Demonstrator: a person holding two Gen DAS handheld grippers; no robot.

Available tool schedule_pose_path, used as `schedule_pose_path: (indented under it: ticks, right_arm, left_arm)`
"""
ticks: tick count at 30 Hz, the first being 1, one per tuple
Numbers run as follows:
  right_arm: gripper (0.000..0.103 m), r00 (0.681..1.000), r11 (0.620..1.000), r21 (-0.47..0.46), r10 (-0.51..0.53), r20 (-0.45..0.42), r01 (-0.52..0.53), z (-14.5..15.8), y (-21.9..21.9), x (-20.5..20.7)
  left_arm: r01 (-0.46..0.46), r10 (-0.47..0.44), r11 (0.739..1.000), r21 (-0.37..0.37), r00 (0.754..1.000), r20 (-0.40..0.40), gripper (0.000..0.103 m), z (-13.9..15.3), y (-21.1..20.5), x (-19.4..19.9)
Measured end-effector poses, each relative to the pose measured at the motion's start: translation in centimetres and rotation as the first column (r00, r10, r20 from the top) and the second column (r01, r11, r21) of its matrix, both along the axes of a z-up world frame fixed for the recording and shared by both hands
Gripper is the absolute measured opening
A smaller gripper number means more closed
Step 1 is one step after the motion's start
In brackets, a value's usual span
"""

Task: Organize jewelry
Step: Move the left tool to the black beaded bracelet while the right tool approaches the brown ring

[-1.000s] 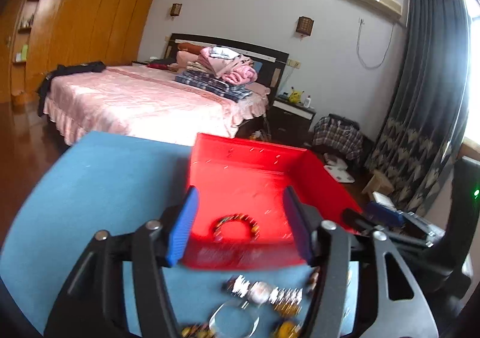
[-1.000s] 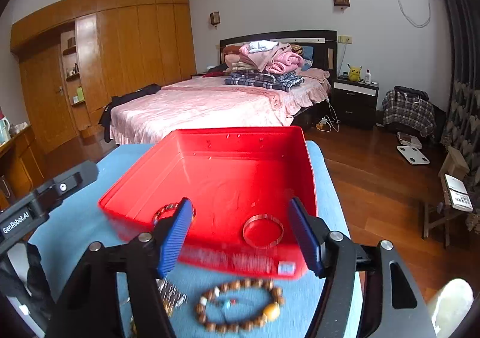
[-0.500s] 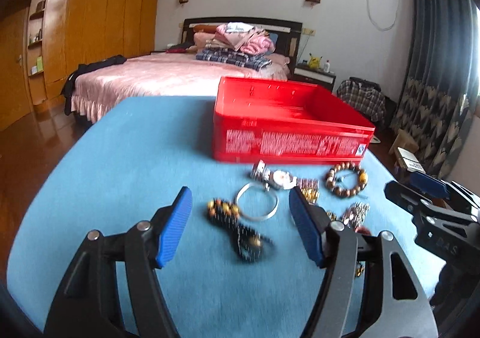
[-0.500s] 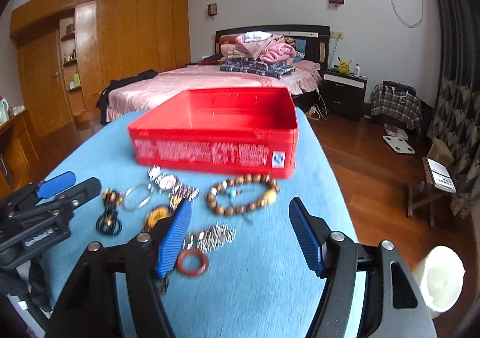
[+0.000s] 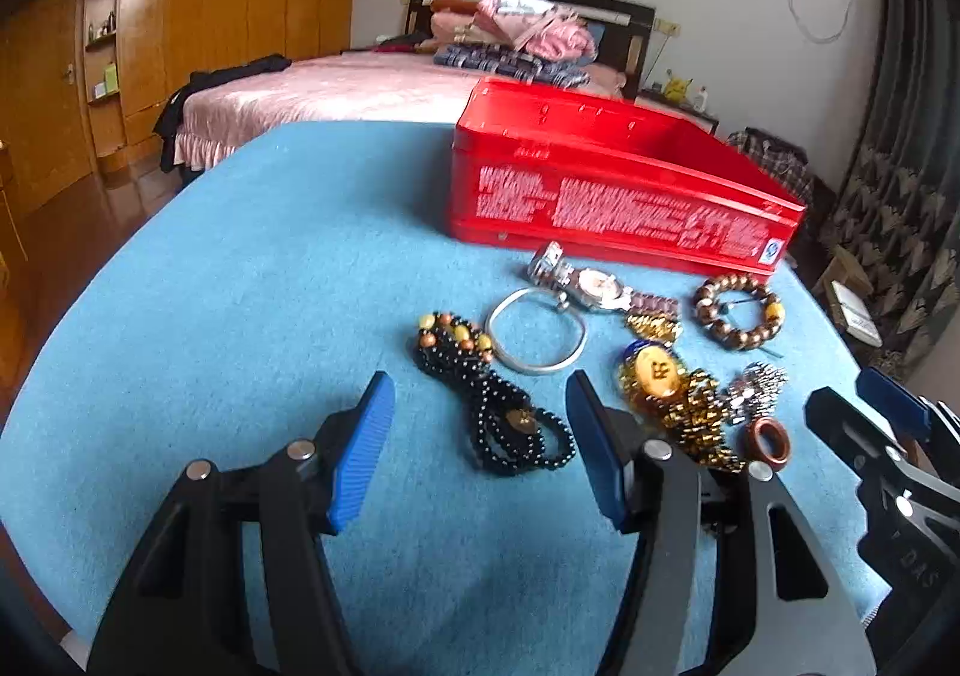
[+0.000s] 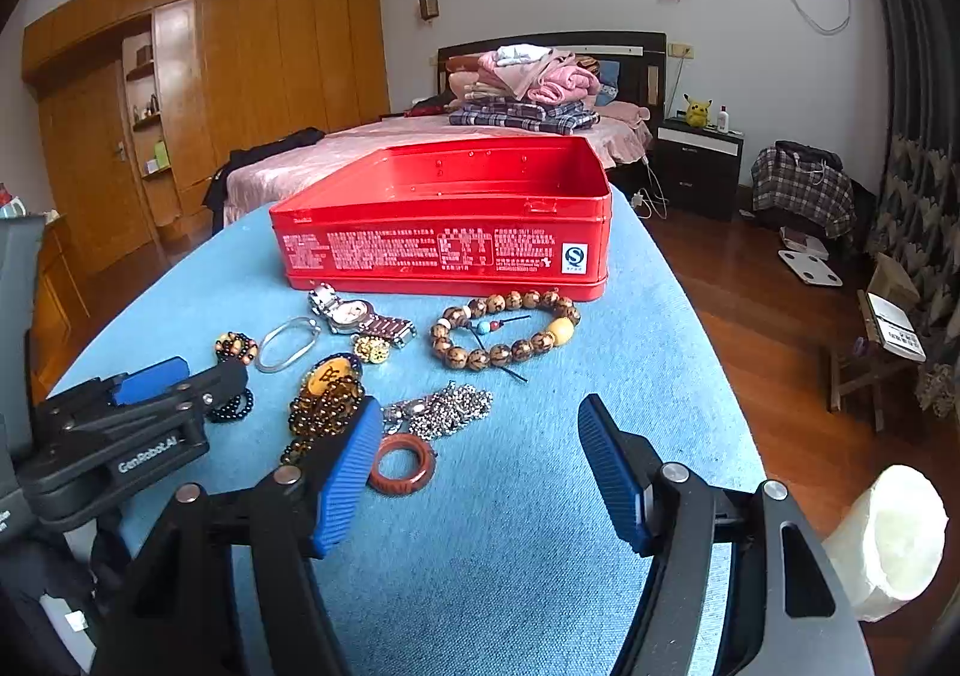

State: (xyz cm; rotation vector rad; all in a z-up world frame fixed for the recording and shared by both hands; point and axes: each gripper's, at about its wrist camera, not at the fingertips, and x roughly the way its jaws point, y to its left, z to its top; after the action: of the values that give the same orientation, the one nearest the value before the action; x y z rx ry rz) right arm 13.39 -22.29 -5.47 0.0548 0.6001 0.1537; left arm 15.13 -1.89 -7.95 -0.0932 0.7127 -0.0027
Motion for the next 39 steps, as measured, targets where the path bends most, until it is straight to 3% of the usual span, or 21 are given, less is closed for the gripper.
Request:
schedule_pose_path:
  ticks: [5,7,22,26,28,33,36,39]
  right_arm:
    - [0.067,1.000,1.000,-0.002,0.006,0.000,-0.006,-0.1,0.2,0.0]
    - [0.067,1.000,1.000,-0.007,0.012,-0.006,-0.012,-0.3,0.4,-0.1]
    - [0.056,0.997,0.998,-0.018,0.058,-0.042,-0.059,-1.2,1.3,-0.3]
    - [0.055,0.996,0.997,-0.039,0.064,-0.054,-0.067,-1.6,1.8,-0.2]
    - [0.054,0.997,0.997,-0.042,0.063,-0.053,-0.065,-1.7,1.9,-0.2]
    - [0.050,0.996,0.996,-0.063,0.065,-0.057,-0.068,-2.2,2.5,-0.1]
    - [0.047,0.996,0.994,-0.074,0.073,-0.053,-0.076,-2.1,2.7,-0.2]
    - [0.045,0.996,0.995,-0.062,0.073,-0.055,-0.077,-2.1,2.6,-0.1]
  left_arm:
    - [0.000,0.000,1.000,-0.010,0.999,-0.035,0.038,-0.3,0.1,0.6]
    - [0.024,-0.025,0.999,-0.026,0.999,-0.029,0.020,-0.3,0.1,0.5]
    - [0.074,-0.076,0.991,-0.115,0.997,-0.013,0.017,-0.1,1.2,-1.3]
    - [0.069,-0.073,0.987,-0.143,0.997,-0.019,0.024,0.1,1.5,-1.2]
    - [0.064,-0.066,0.989,-0.136,0.998,-0.012,0.035,0.4,1.4,-1.0]
    - [0.039,-0.045,0.988,-0.149,0.998,-0.037,0.044,0.0,1.4,0.2]
    - [0.033,-0.038,0.990,-0.140,0.999,-0.035,0.041,-0.2,1.0,0.7]
    - [0.021,-0.027,0.987,-0.161,0.999,-0.037,0.020,-0.5,1.3,0.8]
